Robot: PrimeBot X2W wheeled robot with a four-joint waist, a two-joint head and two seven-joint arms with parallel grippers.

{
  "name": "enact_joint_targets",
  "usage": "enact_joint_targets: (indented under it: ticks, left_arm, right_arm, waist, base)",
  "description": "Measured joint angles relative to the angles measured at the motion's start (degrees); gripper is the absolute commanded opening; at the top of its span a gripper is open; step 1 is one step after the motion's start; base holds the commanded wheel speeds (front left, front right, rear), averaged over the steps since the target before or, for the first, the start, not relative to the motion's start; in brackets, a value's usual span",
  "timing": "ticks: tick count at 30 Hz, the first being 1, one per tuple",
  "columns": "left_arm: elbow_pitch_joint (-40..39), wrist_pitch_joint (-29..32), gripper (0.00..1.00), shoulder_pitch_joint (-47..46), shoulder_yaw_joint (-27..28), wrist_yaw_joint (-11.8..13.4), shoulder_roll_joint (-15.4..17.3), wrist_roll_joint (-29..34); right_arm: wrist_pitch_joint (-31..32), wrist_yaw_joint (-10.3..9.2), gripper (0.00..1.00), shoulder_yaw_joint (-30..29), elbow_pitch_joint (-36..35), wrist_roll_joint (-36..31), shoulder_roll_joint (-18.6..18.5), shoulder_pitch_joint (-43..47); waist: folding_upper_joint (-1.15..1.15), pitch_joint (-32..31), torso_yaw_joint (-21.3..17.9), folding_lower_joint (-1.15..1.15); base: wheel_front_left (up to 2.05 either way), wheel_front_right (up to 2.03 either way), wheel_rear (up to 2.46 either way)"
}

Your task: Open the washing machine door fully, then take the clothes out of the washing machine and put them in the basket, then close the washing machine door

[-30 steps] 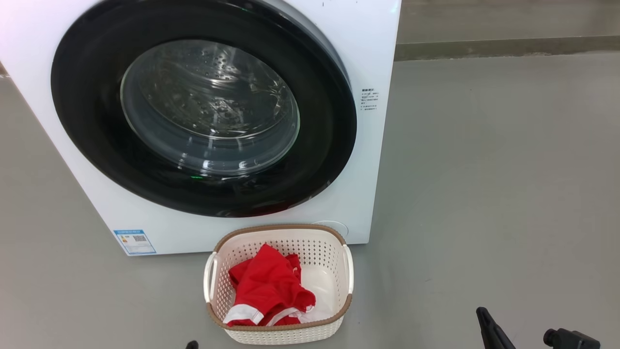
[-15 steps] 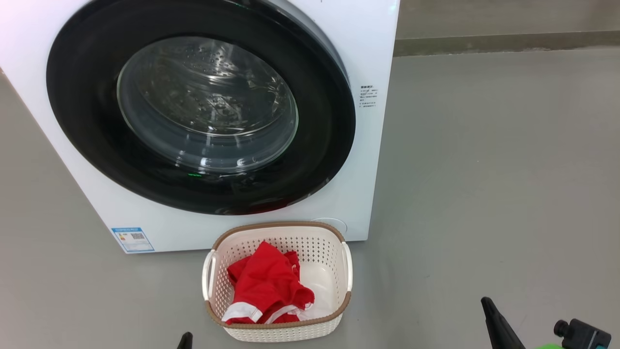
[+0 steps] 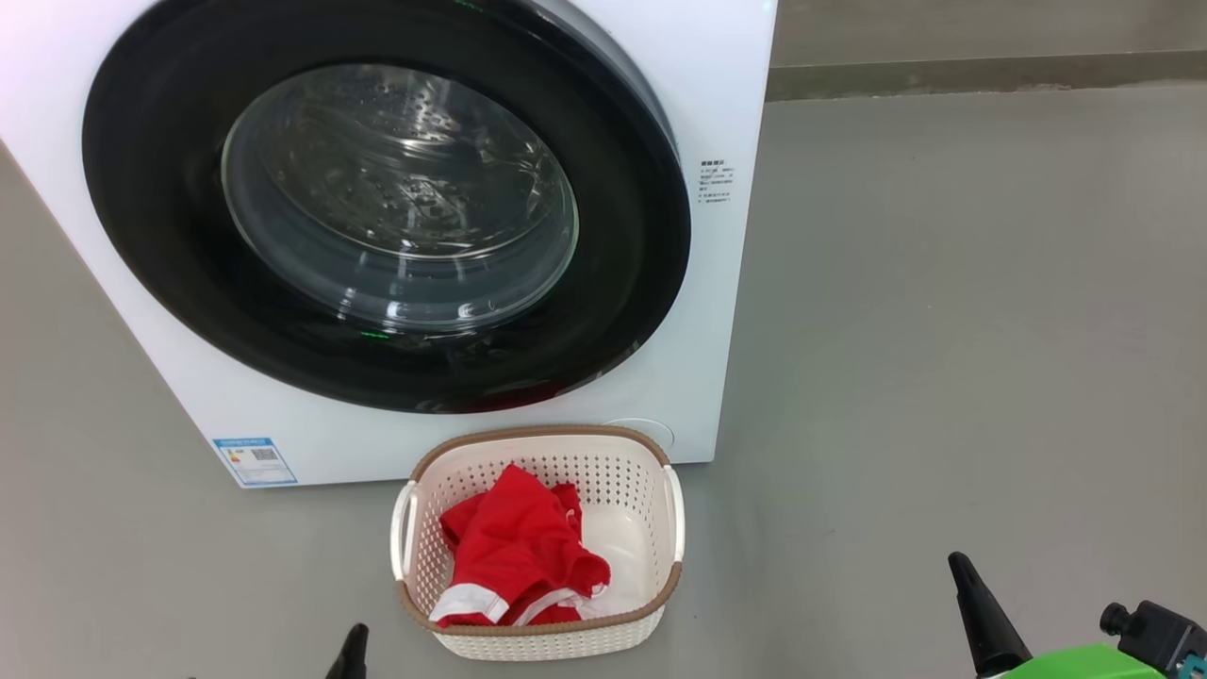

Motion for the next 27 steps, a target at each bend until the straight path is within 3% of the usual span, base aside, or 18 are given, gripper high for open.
enact_joint_targets:
  ticks: [27]
  left_arm:
    - [0.5,3.3,0.0,-3.1,4.1,-3.4,-0.8,-15.9]
  right_arm:
    - [4.0,-0.01,0.0,-2.2,-0.4,16.2,-0.4,-3.7]
  waist:
    - [0.0,1.0,-0.4,0.0]
  base:
    - [0.0,0.0,0.0]
